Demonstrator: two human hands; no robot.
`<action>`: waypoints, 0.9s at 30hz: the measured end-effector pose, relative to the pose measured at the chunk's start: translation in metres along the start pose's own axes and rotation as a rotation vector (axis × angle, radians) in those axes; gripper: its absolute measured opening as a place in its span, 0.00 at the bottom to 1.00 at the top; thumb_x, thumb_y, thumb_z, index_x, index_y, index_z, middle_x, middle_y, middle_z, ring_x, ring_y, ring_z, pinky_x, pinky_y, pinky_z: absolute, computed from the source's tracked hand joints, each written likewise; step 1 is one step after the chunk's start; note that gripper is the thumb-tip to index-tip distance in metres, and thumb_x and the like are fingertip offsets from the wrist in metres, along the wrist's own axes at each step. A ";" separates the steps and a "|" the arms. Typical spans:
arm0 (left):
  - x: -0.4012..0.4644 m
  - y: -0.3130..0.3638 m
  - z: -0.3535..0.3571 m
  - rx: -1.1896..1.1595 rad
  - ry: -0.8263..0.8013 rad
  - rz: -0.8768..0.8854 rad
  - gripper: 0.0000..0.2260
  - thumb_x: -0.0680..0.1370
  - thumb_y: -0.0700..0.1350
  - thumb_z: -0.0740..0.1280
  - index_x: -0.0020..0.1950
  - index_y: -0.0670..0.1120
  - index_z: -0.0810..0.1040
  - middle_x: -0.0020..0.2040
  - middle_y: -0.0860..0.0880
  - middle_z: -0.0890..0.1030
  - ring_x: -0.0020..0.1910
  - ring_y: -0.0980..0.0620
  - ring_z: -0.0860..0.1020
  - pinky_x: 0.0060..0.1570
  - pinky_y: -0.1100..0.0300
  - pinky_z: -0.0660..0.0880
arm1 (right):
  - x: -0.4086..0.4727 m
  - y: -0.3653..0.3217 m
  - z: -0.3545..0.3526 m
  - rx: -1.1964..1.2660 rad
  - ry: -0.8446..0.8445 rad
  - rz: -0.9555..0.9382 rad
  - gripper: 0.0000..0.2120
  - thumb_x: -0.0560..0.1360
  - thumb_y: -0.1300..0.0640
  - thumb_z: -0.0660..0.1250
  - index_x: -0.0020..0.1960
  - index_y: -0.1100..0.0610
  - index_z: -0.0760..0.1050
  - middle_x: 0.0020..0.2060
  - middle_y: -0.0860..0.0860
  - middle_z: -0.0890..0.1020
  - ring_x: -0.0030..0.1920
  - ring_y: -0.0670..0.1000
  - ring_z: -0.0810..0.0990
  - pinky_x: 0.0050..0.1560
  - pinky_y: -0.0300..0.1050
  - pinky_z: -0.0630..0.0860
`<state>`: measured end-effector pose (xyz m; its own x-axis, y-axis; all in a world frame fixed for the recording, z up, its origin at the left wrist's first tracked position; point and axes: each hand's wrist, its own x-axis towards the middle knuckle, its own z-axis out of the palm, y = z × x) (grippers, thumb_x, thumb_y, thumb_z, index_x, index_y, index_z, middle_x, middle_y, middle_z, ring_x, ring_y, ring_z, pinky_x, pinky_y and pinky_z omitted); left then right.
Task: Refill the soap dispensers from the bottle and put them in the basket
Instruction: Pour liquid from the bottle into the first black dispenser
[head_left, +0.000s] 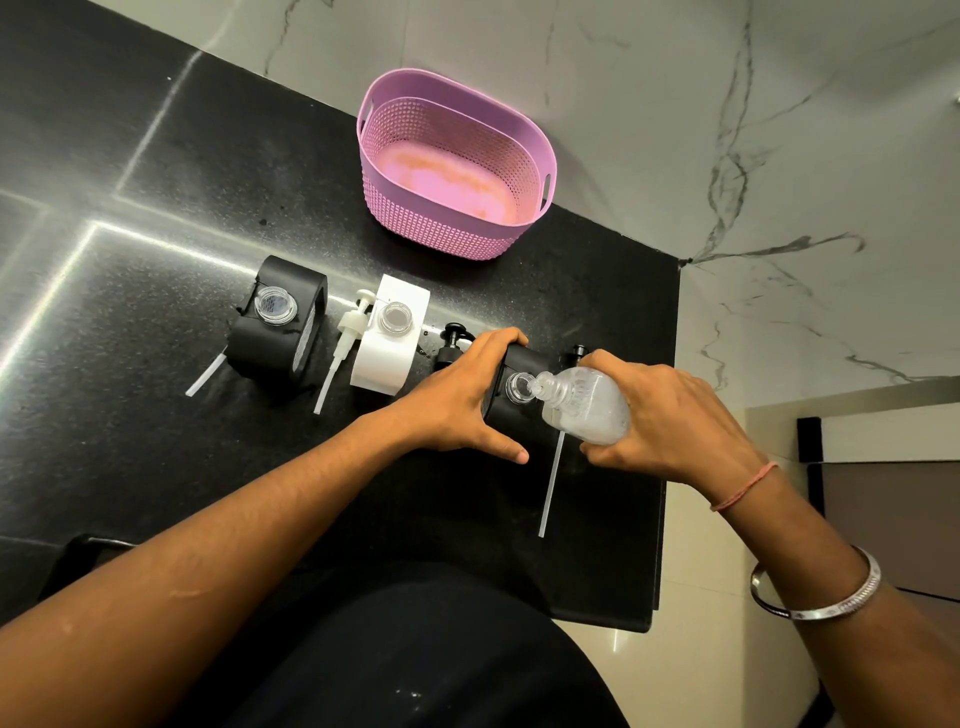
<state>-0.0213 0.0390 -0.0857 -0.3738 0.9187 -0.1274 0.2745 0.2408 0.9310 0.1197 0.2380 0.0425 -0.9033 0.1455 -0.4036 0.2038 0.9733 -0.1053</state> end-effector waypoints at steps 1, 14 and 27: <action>0.000 0.000 0.000 -0.001 0.001 -0.002 0.53 0.62 0.56 0.88 0.77 0.57 0.58 0.72 0.59 0.64 0.66 0.56 0.73 0.64 0.53 0.76 | 0.000 0.000 -0.001 -0.002 0.001 -0.001 0.35 0.64 0.35 0.76 0.65 0.40 0.64 0.52 0.45 0.81 0.49 0.53 0.82 0.47 0.55 0.84; 0.000 0.000 0.001 0.008 -0.010 -0.036 0.58 0.62 0.57 0.87 0.81 0.57 0.53 0.76 0.57 0.64 0.70 0.55 0.71 0.70 0.48 0.75 | -0.001 -0.002 -0.001 0.004 -0.004 0.005 0.36 0.64 0.36 0.77 0.66 0.40 0.63 0.53 0.46 0.81 0.49 0.52 0.82 0.47 0.54 0.84; 0.000 0.001 0.001 0.017 -0.015 -0.030 0.56 0.62 0.56 0.88 0.79 0.57 0.55 0.74 0.58 0.64 0.69 0.54 0.72 0.68 0.49 0.76 | -0.001 -0.002 -0.001 -0.019 -0.008 0.005 0.38 0.65 0.36 0.78 0.68 0.41 0.64 0.53 0.45 0.80 0.50 0.51 0.82 0.47 0.52 0.84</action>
<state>-0.0205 0.0398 -0.0854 -0.3688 0.9156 -0.1604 0.2781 0.2733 0.9208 0.1200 0.2360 0.0439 -0.8992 0.1492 -0.4114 0.2011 0.9758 -0.0857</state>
